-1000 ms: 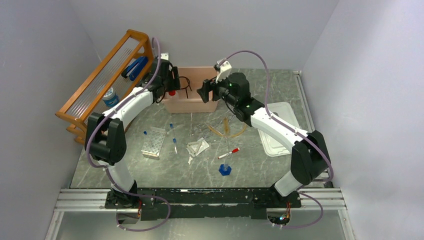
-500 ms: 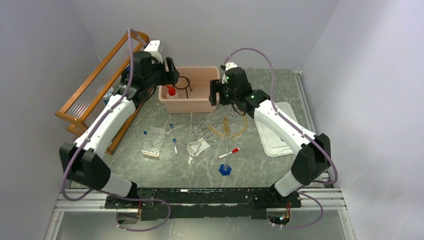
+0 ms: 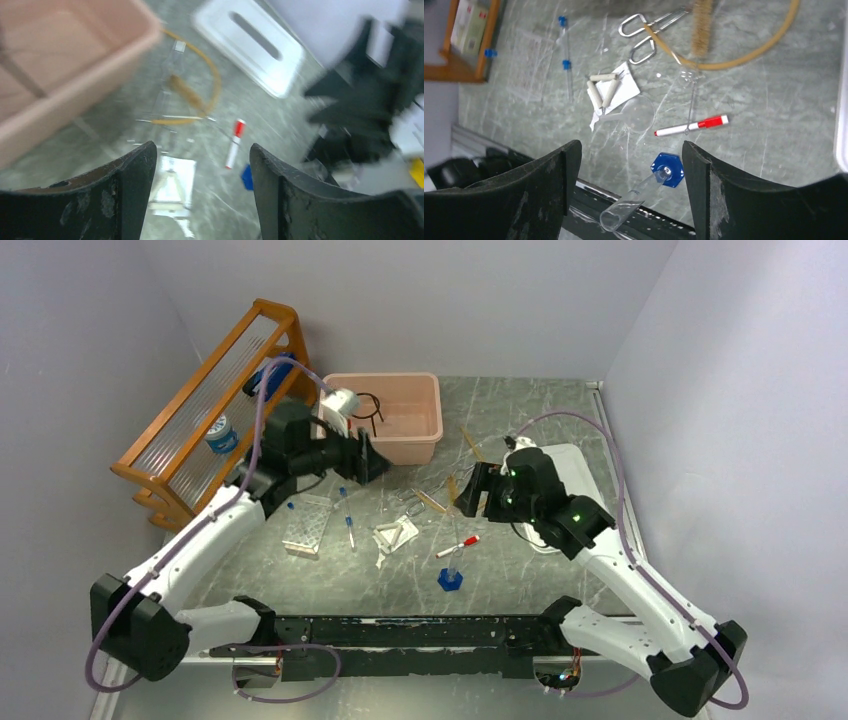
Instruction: Organize the chemistry lab equipment
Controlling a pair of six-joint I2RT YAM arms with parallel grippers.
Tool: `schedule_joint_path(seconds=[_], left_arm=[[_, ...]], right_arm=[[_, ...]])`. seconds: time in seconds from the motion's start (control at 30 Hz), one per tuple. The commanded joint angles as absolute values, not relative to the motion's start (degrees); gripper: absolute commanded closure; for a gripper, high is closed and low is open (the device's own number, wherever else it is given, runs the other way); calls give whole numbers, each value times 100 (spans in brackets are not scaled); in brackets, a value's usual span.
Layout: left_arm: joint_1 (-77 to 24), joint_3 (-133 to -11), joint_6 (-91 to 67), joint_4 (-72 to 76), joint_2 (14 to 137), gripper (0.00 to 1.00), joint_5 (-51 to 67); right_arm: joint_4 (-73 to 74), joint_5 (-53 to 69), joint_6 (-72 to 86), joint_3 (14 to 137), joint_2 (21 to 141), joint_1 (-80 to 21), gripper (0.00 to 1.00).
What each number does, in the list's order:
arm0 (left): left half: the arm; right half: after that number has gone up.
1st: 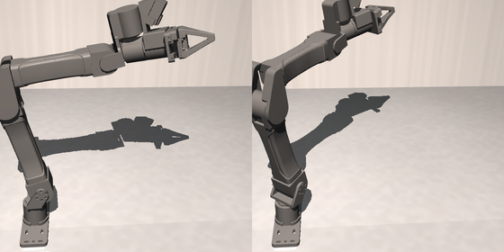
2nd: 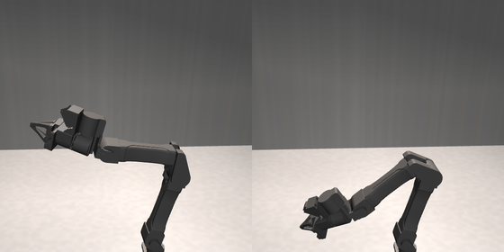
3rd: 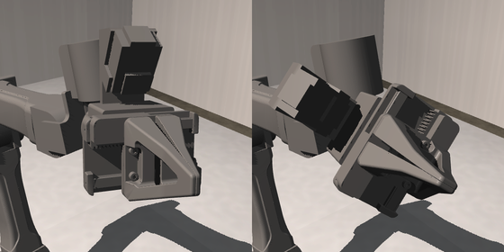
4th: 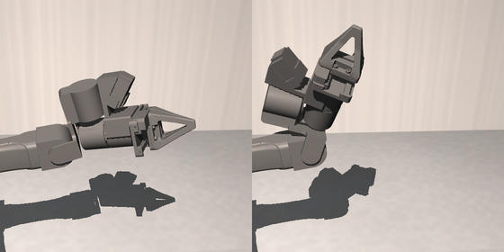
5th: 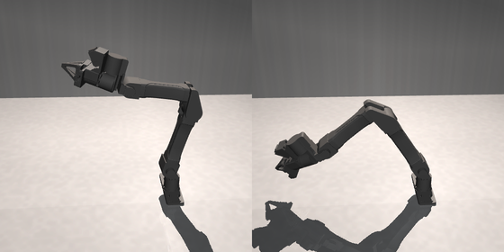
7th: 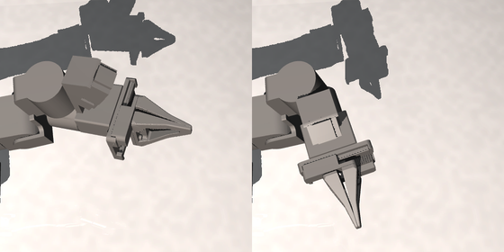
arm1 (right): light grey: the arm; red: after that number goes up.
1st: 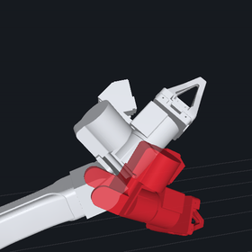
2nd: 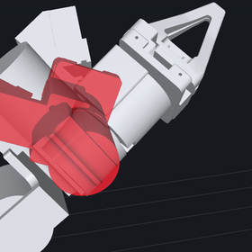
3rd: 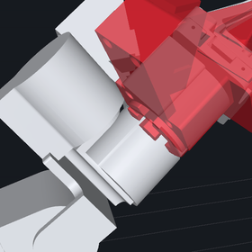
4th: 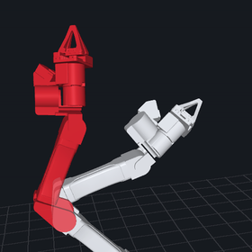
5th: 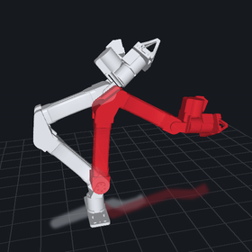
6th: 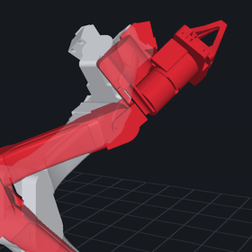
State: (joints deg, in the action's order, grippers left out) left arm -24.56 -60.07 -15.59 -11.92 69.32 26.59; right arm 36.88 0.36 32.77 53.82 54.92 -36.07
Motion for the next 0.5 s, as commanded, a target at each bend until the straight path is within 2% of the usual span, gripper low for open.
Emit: schedule_joint_path(seconds=[0.0, 0.07, 0.17, 0.33, 0.47], left_arm=[[-3430, -5376, -1341, -261, 6409, 29, 3409], [-3882, -4938, -1354, 259, 6230, 29, 3238], [-4569, -4499, -1197, 839, 6179, 29, 2905], [-5568, -4641, -537, 828, 6850, 32, 2471], [-6092, -4684, -311, 1215, 7467, 40, 2397]], right_arm=[[4528, -1084, 4984, 5303, 5485, -3588, 24], [4777, -1301, 5372, 5292, 5607, -3450, 25], [4596, -824, 5495, 5211, 5912, -2976, 26], [3843, 140, 5217, 4905, 6415, -2202, 29], [3481, 521, 5091, 4680, 6624, -1872, 30]])
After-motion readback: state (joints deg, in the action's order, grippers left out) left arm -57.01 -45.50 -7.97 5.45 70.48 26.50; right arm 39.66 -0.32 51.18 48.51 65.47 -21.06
